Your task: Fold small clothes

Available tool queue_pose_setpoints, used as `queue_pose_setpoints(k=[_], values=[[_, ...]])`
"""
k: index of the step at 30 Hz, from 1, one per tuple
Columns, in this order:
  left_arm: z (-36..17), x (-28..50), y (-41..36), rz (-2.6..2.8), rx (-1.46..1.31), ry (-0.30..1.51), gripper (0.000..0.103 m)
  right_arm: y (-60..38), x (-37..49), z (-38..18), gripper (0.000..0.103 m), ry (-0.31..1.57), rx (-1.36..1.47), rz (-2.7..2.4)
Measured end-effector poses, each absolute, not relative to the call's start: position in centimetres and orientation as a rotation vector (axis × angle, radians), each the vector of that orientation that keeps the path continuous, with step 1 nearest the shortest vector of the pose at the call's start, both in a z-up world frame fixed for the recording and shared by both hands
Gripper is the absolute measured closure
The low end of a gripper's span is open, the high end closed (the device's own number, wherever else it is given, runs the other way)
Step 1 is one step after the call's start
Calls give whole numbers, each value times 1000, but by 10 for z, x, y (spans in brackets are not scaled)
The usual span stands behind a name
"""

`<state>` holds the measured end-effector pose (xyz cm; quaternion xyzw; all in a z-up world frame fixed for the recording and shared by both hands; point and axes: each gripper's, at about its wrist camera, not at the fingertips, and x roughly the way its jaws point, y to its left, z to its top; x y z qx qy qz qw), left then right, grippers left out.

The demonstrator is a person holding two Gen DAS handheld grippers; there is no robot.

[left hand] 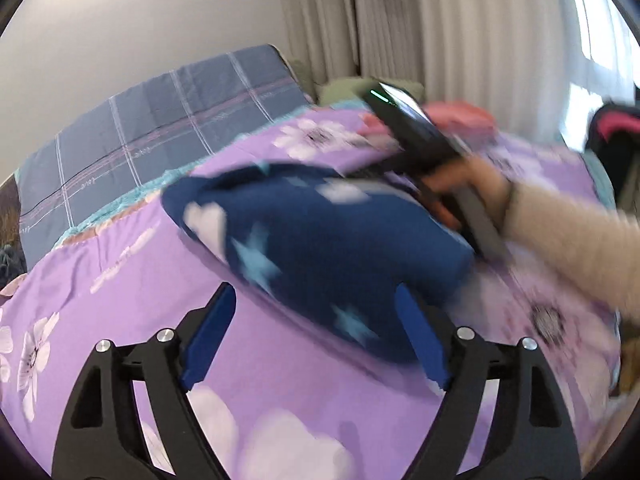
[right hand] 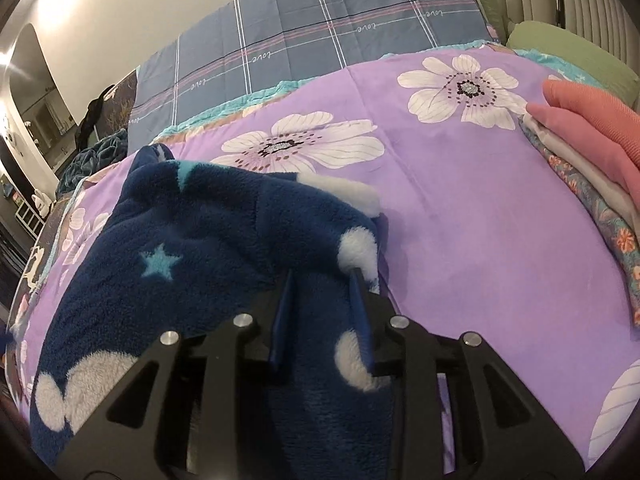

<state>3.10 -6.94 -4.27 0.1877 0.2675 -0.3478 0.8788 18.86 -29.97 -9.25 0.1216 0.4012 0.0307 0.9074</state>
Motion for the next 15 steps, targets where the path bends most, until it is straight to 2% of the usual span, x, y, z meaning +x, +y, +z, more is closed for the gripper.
queue_pose_setpoints(k=[3, 6, 7, 8, 12, 15], values=[[-58, 16, -93, -675, 435, 583, 20, -298, 187, -92, 72, 825, 237, 52], [-67, 25, -116, -639, 359, 639, 21, -298, 186, -91, 68, 823, 234, 37], [-70, 26, -125, -654, 346, 654, 20, -298, 185, -91, 61, 823, 233, 18], [-73, 26, -137, -592, 386, 621, 20, -300, 184, -92, 49, 825, 236, -2], [-87, 38, -144, -317, 550, 526, 20, -310, 185, -96, 48, 833, 287, 9], [-95, 51, -110, -291, 512, 620, 20, -302, 183, -95, 48, 814, 236, -1]])
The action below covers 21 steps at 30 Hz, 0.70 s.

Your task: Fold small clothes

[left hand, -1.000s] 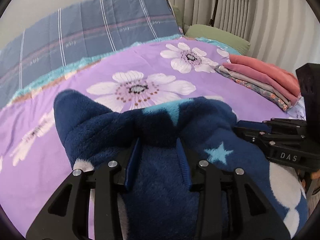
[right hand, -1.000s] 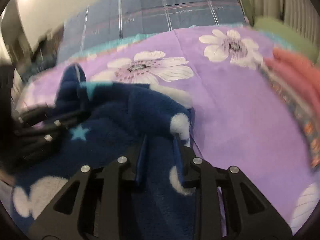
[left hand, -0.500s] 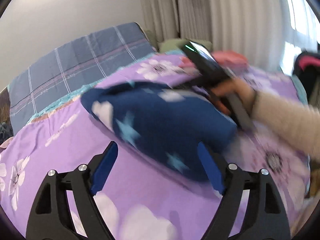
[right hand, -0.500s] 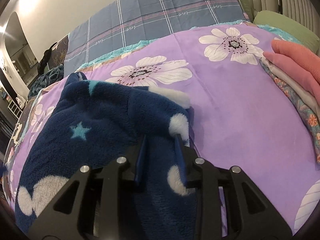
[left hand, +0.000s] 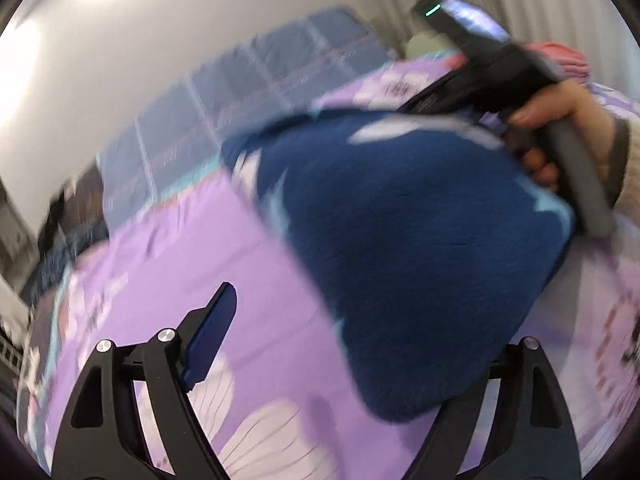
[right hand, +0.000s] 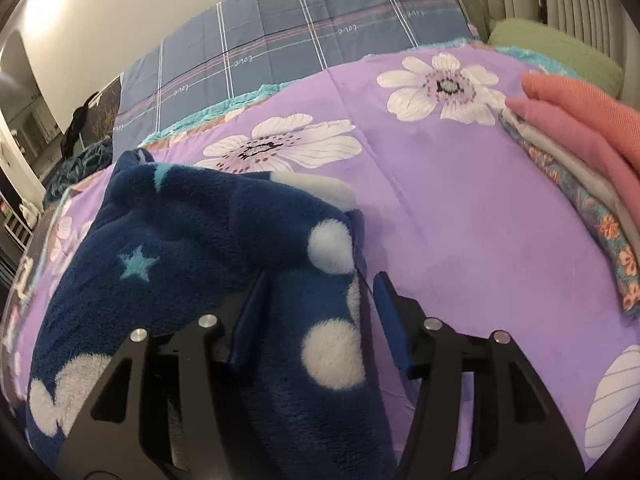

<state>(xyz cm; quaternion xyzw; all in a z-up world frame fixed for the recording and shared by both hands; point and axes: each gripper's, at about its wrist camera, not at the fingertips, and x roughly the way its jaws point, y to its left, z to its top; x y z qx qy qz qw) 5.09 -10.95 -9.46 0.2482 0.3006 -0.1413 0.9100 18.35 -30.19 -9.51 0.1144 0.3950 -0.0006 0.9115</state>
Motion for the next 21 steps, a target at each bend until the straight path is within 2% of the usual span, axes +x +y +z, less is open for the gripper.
queue_pose_setpoints(k=[5, 10, 13, 15, 18, 21], values=[[-101, 39, -112, -277, 598, 574, 20, -295, 184, -95, 48, 804, 187, -23], [-77, 22, -95, -496, 493, 630, 31, -293, 181, -89, 43, 795, 155, -59], [-47, 10, -75, -664, 373, 659, 47, -294, 177, -86, 43, 783, 167, -54], [-26, 13, -66, -699, 301, 647, 71, -295, 177, -85, 43, 785, 172, -57], [-5, 37, -70, -706, 218, 583, 75, -291, 178, -84, 43, 786, 153, -72], [-14, 71, -95, -680, 208, 589, 75, -292, 176, -85, 42, 781, 155, -73]])
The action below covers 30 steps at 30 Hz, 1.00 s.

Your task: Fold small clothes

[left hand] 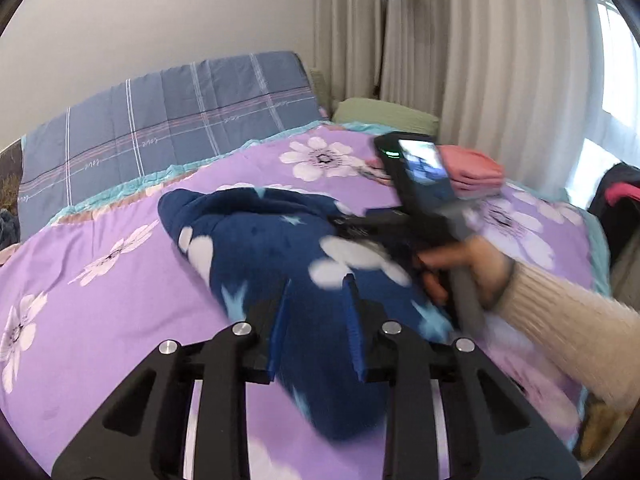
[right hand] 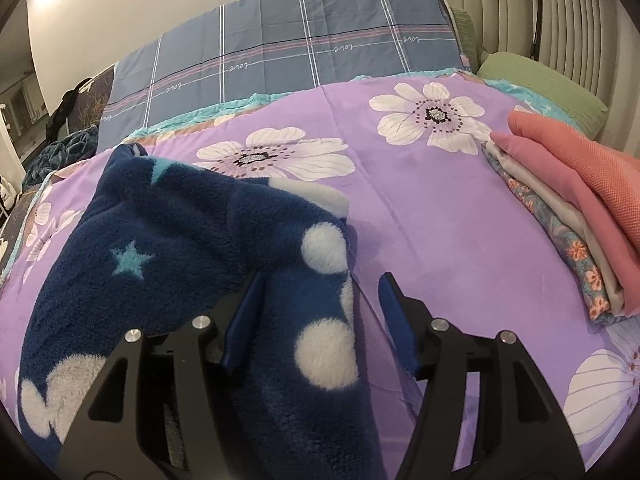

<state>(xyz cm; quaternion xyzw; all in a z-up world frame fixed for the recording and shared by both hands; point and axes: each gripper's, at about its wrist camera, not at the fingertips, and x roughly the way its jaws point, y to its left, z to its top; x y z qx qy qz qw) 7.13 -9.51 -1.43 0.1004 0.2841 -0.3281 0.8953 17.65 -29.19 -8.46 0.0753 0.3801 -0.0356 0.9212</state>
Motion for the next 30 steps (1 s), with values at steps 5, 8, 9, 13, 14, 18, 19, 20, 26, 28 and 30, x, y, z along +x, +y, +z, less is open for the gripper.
queue_pose_setpoints(k=[5, 8, 9, 13, 14, 18, 19, 20, 26, 28, 30], values=[[-82, 98, -125, -683, 374, 644, 73, -293, 179, -88, 39, 791, 152, -87], [-78, 85, -136, -623, 474, 630, 74, -291, 180, -88, 37, 790, 134, -88], [-78, 84, -138, -620, 497, 628, 74, -291, 180, -87, 37, 791, 135, -87], [-73, 93, -123, -655, 390, 677, 74, -302, 152, -57, 49, 727, 199, -84], [-73, 98, -120, -669, 367, 683, 74, -305, 141, -49, 61, 703, 233, -63], [-74, 102, -117, -707, 310, 698, 74, -298, 79, -13, 93, 609, 292, 126], [-75, 104, -119, -707, 318, 693, 74, -289, 69, -12, 93, 605, 272, 159], [-75, 101, -120, -705, 332, 684, 74, -279, 62, -14, 93, 616, 245, 185], [-71, 101, -112, -733, 333, 683, 73, -248, 70, -89, 92, 774, 159, 108], [-60, 102, -108, -746, 306, 687, 74, -255, 71, -84, 92, 799, 251, 113], [-44, 103, -106, -751, 289, 642, 74, -258, 73, -81, 92, 811, 247, 133]])
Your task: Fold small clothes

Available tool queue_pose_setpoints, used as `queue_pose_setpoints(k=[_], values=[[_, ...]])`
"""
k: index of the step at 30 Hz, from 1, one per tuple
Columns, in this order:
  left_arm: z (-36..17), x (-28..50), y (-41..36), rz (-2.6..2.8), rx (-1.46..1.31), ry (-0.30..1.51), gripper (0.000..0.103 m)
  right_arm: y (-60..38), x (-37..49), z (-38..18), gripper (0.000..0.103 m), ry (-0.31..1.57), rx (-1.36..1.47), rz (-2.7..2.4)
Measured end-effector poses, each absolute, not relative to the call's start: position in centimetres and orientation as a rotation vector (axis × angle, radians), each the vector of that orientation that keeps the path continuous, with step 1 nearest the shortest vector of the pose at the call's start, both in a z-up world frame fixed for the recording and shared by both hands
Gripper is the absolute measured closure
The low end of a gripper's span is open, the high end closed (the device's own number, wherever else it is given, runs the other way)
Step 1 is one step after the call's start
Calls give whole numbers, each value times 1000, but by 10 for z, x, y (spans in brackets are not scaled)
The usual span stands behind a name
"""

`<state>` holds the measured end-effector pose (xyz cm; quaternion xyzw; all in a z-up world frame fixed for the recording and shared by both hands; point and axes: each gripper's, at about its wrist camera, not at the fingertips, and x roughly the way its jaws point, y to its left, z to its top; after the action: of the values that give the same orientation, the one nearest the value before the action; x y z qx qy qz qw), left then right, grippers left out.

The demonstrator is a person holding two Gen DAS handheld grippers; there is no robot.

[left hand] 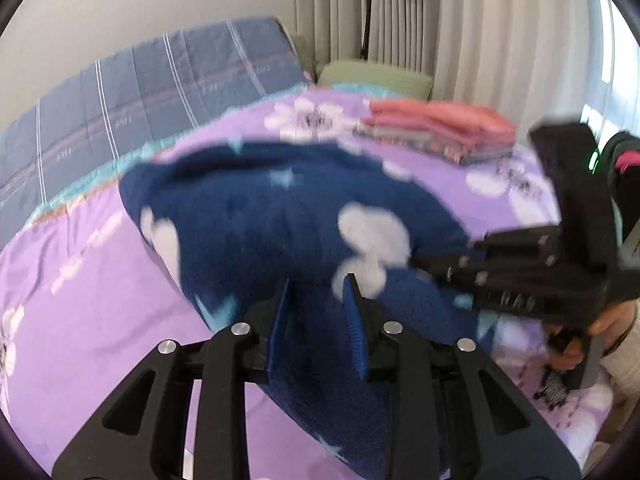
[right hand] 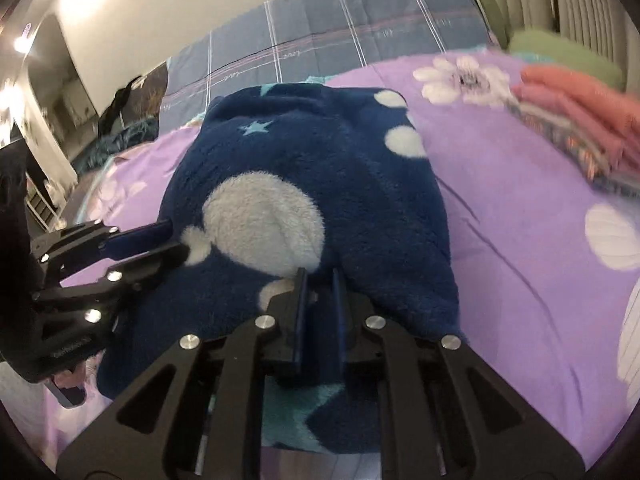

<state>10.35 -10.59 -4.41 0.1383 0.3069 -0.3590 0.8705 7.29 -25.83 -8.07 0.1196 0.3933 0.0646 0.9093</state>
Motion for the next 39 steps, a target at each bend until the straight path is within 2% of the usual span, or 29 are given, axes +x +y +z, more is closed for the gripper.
queue_pose_setpoints(k=[2, 5, 7, 9, 12, 13, 16, 17, 19, 21, 26, 27, 29, 32, 35, 36, 37, 39], values=[[-31, 108, -107, -743, 275, 600, 74, -258, 73, -78, 91, 815, 235, 149], [-30, 134, -119, -760, 224, 640, 75, -255, 70, -77, 90, 811, 237, 141], [-58, 158, -134, -739, 275, 724, 74, -251, 67, -73, 90, 809, 216, 129], [-77, 164, -139, -729, 276, 728, 76, -251, 63, -67, 89, 814, 219, 117], [-72, 164, -139, -733, 238, 763, 77, -256, 61, -48, 77, 814, 285, 116], [-73, 162, -139, -738, 262, 753, 77, -256, 61, -40, 70, 784, 299, 123], [-74, 162, -137, -746, 256, 751, 77, -250, 68, -26, 69, 699, 257, 127], [-74, 162, -135, -746, 257, 747, 77, -247, 74, -31, 69, 716, 237, 129], [-81, 160, -139, -739, 285, 722, 77, -247, 101, -76, 70, 826, 222, 98], [-82, 154, -141, -717, 304, 681, 76, -242, 99, -81, 70, 787, 157, 93], [-57, 152, -130, -741, 289, 669, 75, -249, 95, -54, 70, 828, 224, 99], [-46, 156, -126, -751, 269, 661, 74, -251, 93, -42, 69, 812, 256, 109], [-25, 167, -119, -740, 236, 612, 73, -249, 90, -17, 55, 727, 256, 135], [-11, 195, -117, -705, 212, 600, 69, -240, 101, 1, 55, 658, 200, 122], [-32, 240, -120, -612, 248, 668, 62, -243, 130, -19, 55, 737, 211, 108], [-64, 262, -126, -546, 315, 745, 60, -247, 149, -49, 55, 826, 218, 86], [-86, 270, -131, -551, 349, 766, 59, -248, 156, -69, 55, 836, 213, 81], [-98, 271, -131, -536, 276, 729, 60, -248, 157, -85, 55, 793, 176, 66]])
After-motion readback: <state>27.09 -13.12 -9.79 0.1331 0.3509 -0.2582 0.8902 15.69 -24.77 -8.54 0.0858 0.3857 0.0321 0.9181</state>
